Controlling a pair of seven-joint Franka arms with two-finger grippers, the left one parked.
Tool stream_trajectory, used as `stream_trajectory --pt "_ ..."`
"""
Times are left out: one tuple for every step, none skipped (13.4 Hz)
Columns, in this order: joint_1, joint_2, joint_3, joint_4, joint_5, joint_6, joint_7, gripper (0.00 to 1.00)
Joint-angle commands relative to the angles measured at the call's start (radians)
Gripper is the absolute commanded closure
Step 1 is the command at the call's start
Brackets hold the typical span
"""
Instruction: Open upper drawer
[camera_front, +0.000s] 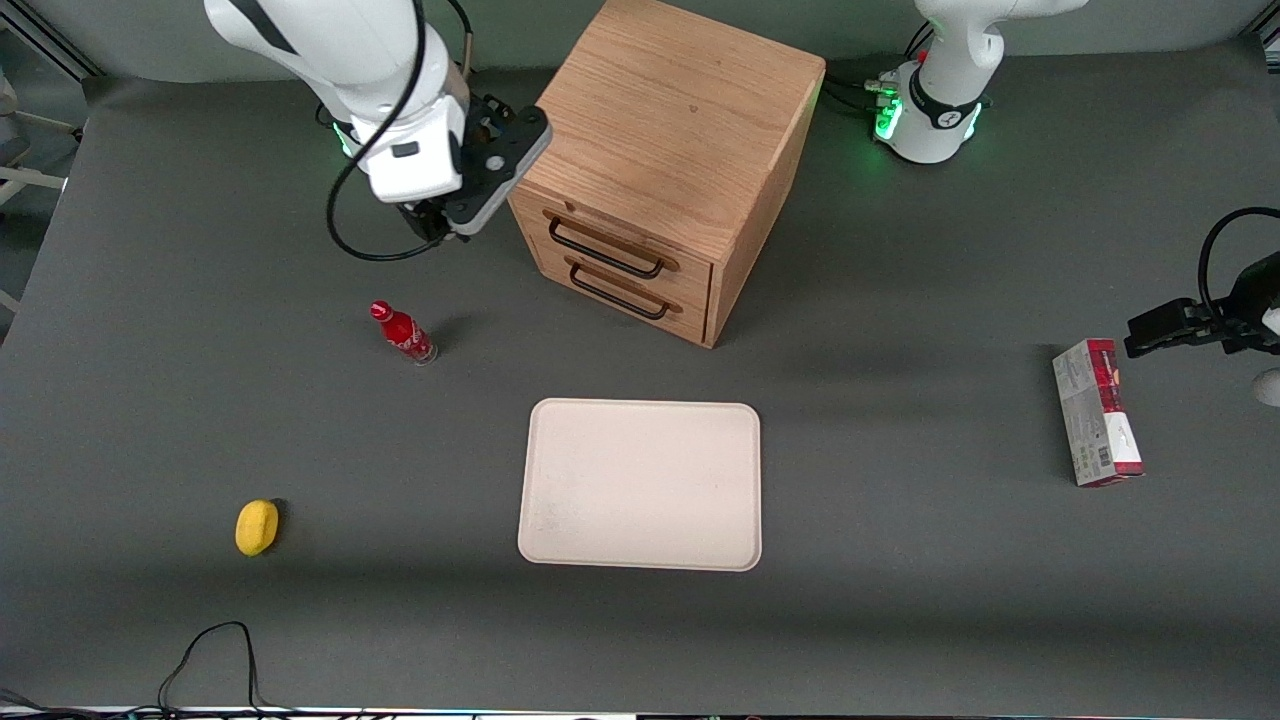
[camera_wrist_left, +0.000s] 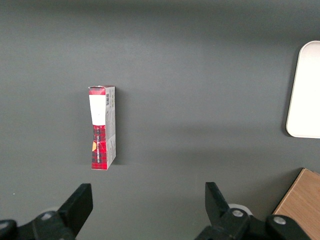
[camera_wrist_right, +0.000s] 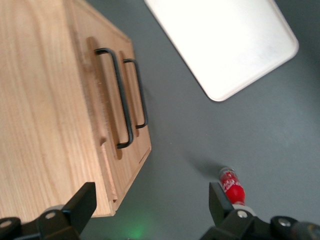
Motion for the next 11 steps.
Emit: stream_trajectory --pt "-0.005 0.087 0.006 0.042 0.127 -0.028 -0.058 0.0" --pt "-0.004 0.108 0.006 0.035 0.154 -0.019 -0.057 0.0" --pt "-0.002 0.158 0.01 0.034 0.159 -0.015 -0.058 0.0" --pt "0.0 0.197 0.021 0.034 0.157 -0.012 -0.06 0.0" --pt "0.0 0.228 0.027 0.029 0.153 0.006 -0.06 0.0" --pt "0.006 0.254 0.029 0.008 0.149 0.035 -0.06 0.0" --pt "0.019 0.263 0.029 -0.024 0.143 0.081 -0.06 0.0" --pt "0.024 0.265 0.029 -0.058 0.142 0.124 -0.058 0.0" --pt "0.029 0.271 0.029 -0.079 0.137 0.156 -0.057 0.0" --pt "0.029 0.283 0.029 -0.084 0.111 0.164 -0.057 0.0" --pt "0.032 0.298 0.03 -0.084 0.087 0.166 -0.057 0.0"
